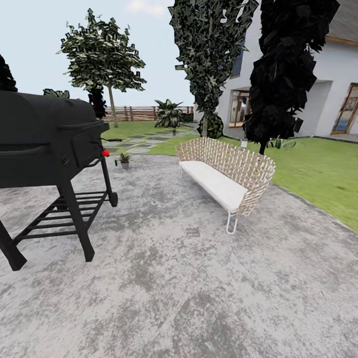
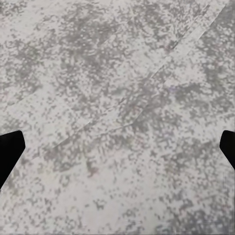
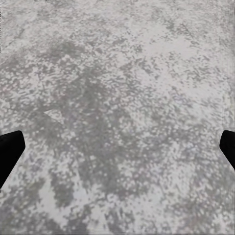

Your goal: Pick up the pesticide atomizer in the garden and spray insectifuge to fully cover both potted plants in the garden.

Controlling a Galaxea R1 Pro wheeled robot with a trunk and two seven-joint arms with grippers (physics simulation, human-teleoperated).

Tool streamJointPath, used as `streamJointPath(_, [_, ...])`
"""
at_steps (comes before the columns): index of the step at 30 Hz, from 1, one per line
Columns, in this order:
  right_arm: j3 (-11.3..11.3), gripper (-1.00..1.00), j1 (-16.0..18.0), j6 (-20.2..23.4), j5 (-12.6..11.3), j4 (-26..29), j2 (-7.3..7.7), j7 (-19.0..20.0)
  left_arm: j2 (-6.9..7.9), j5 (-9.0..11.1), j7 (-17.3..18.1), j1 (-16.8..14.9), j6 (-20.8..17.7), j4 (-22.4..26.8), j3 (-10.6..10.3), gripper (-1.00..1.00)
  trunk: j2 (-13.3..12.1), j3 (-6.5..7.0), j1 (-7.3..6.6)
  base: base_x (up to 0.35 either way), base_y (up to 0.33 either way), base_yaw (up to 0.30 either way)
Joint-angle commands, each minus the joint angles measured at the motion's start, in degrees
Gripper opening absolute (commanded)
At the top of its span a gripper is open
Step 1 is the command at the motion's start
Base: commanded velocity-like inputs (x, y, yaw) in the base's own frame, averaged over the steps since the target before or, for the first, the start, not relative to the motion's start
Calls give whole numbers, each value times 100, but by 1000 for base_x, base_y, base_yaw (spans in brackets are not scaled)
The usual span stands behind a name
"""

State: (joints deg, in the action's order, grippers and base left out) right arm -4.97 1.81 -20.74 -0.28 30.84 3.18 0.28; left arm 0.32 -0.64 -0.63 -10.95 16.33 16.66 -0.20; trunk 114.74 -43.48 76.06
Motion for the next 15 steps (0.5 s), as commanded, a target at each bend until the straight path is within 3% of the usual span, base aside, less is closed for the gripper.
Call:
streamJointPath(1, [-4, 100, 3, -18, -2, -3, -1, 6, 1, -7, -7, -3, 19, -5, -2, 100, 2, -9, 2, 274, 0, -4])
streamJointPath(15, [9, 100, 3, -18, 11, -8, -4, -4, 93, 3, -8, -3, 24, -5, 3, 100, 2, -15, 2, 331, 0, 0])
